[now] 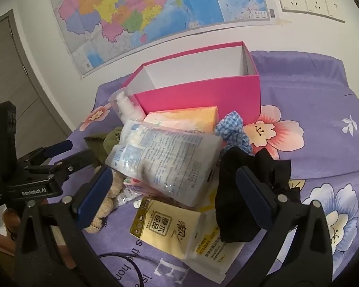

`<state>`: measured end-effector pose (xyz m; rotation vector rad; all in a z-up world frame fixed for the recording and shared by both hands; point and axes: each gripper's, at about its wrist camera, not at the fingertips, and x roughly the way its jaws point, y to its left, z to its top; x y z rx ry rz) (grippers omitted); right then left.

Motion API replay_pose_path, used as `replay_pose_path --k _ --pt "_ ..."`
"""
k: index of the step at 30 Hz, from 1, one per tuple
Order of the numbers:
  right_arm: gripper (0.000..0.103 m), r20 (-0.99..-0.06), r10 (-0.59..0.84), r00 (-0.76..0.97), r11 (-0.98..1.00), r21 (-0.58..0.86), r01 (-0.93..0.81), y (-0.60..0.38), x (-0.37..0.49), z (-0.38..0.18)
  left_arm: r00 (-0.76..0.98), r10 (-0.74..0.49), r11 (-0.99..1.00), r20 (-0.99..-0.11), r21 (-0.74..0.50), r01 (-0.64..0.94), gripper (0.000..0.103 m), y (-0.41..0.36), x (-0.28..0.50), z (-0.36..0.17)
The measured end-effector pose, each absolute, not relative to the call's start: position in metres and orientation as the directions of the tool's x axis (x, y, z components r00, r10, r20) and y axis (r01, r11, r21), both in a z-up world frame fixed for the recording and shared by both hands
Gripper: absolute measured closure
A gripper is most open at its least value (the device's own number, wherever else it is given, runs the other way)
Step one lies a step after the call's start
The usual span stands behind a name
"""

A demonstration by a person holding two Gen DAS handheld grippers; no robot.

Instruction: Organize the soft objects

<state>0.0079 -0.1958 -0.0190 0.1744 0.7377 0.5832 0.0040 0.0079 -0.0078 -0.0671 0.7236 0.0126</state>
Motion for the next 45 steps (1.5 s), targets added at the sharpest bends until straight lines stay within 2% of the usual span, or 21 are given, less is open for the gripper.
replay_pose_path --k 30,37,43,45 --pt "0.001 -0.616 0.566 0.547 0.822 0.376 -0.427 -0.193 0.02 -0.032 0.733 -0.014 0.998 -0.68 -0.051 -0.028 0.0 0.007 0.012 -0.012" --pt "0.005 -0.63 0.57 0.528 0.819 0.379 -0.431 -0.193 0.025 -0.034 0.723 -0.027 0.998 -0.691 -0.058 -0.018 0.0 0.007 0.016 -0.016" --pt "0.021 -0.641 0.588 0.494 0.803 0.393 -0.447 -0.189 0.028 -0.037 0.714 -0.076 0.996 -0.696 -0.078 0.03 0.0 0.004 0.021 -0.019" --pt "0.023 -0.654 0.585 0.481 0.805 0.397 -0.44 -0.187 0.031 -0.041 0.706 -0.097 0.995 -0.701 -0.088 0.049 0.003 0.003 0.023 -0.021"
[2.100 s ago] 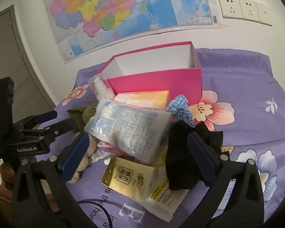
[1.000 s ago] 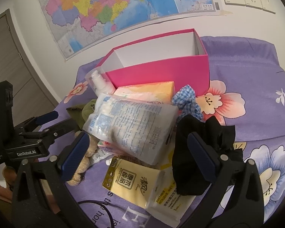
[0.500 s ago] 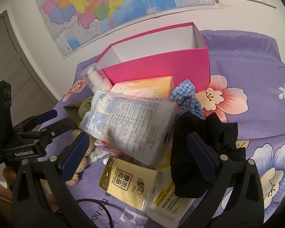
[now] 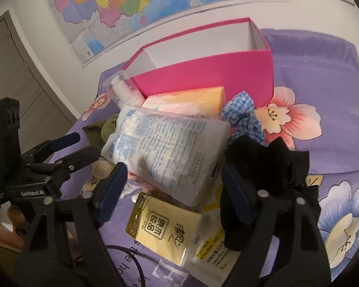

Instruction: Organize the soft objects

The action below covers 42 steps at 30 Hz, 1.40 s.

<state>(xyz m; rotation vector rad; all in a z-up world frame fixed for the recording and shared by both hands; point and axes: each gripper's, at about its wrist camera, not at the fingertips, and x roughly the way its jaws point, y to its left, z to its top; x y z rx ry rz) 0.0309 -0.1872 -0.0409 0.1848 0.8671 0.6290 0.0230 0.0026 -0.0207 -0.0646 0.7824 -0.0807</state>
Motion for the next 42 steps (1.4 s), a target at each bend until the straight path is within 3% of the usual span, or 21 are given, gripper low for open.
replay_pose_path --k 7,11,15,17,21,33,42 --pt "0.024 -0.653 0.604 0.457 0.792 0.428 -0.436 -0.185 0.041 -0.046 0.656 -0.174 0.985 -0.735 -0.13 0.116 0.009 -0.003 0.036 -0.03" --pt "0.053 -0.663 0.598 0.451 0.796 0.424 -0.432 -0.185 0.045 -0.049 0.621 -0.239 0.971 -0.746 -0.176 0.162 0.023 -0.005 0.041 -0.034" --pt "0.063 -0.653 0.602 0.459 0.794 0.433 -0.427 -0.191 0.044 -0.05 0.598 -0.278 0.961 -0.752 -0.205 0.188 0.041 -0.009 0.044 -0.037" --pt "0.068 -0.646 0.605 0.465 0.793 0.435 -0.427 -0.193 0.043 -0.049 0.599 -0.283 0.959 -0.75 -0.21 0.19 0.043 -0.01 0.044 -0.037" --pt "0.071 -0.632 0.609 0.479 0.791 0.437 -0.429 -0.198 0.041 -0.046 0.611 -0.287 0.958 -0.738 -0.216 0.19 0.05 -0.009 0.042 -0.032" --pt "0.073 -0.571 0.628 0.529 0.775 0.397 -0.492 -0.206 0.032 0.005 0.691 -0.305 0.951 -0.656 -0.169 0.259 0.05 -0.012 0.031 0.022" --pt "0.073 -0.507 0.626 0.592 0.776 0.328 -0.539 -0.203 0.064 0.065 0.757 -0.294 0.953 -0.584 -0.121 0.277 0.05 -0.006 0.067 0.076"
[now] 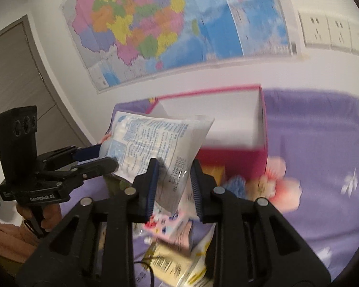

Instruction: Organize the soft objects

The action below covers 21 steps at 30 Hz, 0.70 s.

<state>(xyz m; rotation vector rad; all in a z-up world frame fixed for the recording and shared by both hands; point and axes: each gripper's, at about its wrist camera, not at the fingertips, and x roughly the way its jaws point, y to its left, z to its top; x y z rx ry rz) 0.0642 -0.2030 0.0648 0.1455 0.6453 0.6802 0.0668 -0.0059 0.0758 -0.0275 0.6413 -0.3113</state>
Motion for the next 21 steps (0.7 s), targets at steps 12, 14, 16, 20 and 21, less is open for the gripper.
replay_pose_path --k 12,14,16,20,21 --pt "0.073 -0.54 0.626 0.562 0.776 0.363 -0.516 -0.182 0.157 0.061 0.726 -0.242 0.97 -0.643 -0.133 0.205 0.05 0.015 0.15 0.068" --pt "0.073 -0.559 0.623 0.547 0.778 0.374 -0.504 -0.179 0.169 0.052 0.708 -0.235 0.971 -0.666 -0.139 0.192 0.05 0.018 0.162 0.06" --pt "0.073 -0.575 0.626 0.528 0.777 0.396 -0.49 -0.178 0.181 0.041 0.682 -0.239 0.971 -0.691 -0.158 0.18 0.05 0.022 0.174 0.048" --pt "0.073 -0.615 0.61 0.5 0.787 0.402 -0.468 -0.171 0.197 0.022 0.643 -0.248 0.969 -0.724 -0.184 0.165 0.05 0.028 0.187 0.031" --pt "0.073 -0.626 0.605 0.492 0.791 0.403 -0.461 -0.17 0.201 0.017 0.638 -0.249 0.968 -0.729 -0.187 0.164 0.05 0.028 0.189 0.028"
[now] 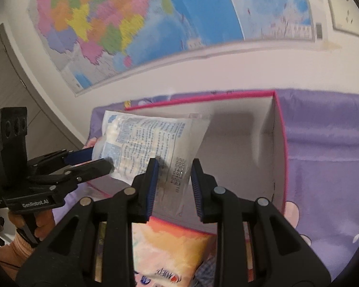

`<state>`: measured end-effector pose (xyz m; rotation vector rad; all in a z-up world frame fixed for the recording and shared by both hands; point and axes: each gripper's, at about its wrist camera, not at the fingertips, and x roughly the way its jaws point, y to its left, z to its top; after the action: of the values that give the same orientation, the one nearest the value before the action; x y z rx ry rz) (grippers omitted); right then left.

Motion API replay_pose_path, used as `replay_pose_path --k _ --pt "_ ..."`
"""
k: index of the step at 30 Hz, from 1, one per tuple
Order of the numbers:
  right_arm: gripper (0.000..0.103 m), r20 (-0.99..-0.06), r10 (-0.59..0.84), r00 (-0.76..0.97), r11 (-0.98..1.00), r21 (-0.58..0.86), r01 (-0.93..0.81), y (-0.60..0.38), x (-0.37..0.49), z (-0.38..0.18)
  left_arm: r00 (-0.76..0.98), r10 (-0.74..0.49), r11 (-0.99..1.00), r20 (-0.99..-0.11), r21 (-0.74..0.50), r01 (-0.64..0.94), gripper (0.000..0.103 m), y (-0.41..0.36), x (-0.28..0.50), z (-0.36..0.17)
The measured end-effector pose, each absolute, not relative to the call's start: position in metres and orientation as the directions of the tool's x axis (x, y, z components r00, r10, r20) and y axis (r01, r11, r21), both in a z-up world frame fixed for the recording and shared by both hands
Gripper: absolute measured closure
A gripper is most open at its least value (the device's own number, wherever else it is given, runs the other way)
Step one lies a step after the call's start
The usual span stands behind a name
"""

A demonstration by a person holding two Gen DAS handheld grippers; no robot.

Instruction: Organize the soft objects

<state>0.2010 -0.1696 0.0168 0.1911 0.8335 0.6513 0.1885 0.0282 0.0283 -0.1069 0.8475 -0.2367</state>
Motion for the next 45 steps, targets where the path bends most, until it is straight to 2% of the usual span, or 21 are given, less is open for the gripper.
replay_pose_path --k 8,15,18,19,25,28,36,45 --pt "0.072 -0.688 0.546 0.477 0.83 0.371 -0.416 -0.168 0.21 -0.006 0.628 -0.238 0.97 -0.741 -0.216 0.113 0.05 0.048 0.191 0.014" --pt "0.072 -0.631 0.574 0.521 0.815 0.38 -0.438 -0.187 0.185 0.015 0.706 -0.214 0.975 -0.675 -0.192 0.112 0.05 0.063 0.151 0.028" --pt "0.06 -0.576 0.607 0.547 0.792 0.389 -0.47 -0.199 0.156 0.032 0.739 -0.249 0.966 -0.626 -0.213 0.145 0.049 0.065 0.123 0.039" --pt "0.053 -0.567 0.61 0.553 0.79 0.387 -0.476 -0.202 0.15 0.035 0.745 -0.262 0.963 -0.614 -0.215 0.161 0.049 0.063 0.115 0.041" --pt "0.039 -0.551 0.591 0.589 0.805 0.358 -0.472 -0.233 0.097 0.039 0.739 -0.356 0.934 -0.572 -0.234 0.27 0.042 0.043 0.068 0.045" --pt "0.033 -0.603 0.531 0.595 0.846 0.335 -0.415 -0.248 0.08 0.023 0.712 -0.398 0.917 -0.578 -0.246 0.313 0.042 0.029 0.059 0.038" --pt "0.033 -0.712 0.473 0.519 0.877 0.329 -0.35 -0.264 0.056 -0.025 0.614 -0.472 0.875 -0.633 -0.25 0.415 0.042 -0.024 0.056 0.014" --pt "0.033 -0.732 0.46 0.503 0.884 0.325 -0.336 -0.26 0.055 -0.049 0.514 -0.521 0.827 -0.681 -0.254 0.501 0.042 -0.061 0.051 -0.006"
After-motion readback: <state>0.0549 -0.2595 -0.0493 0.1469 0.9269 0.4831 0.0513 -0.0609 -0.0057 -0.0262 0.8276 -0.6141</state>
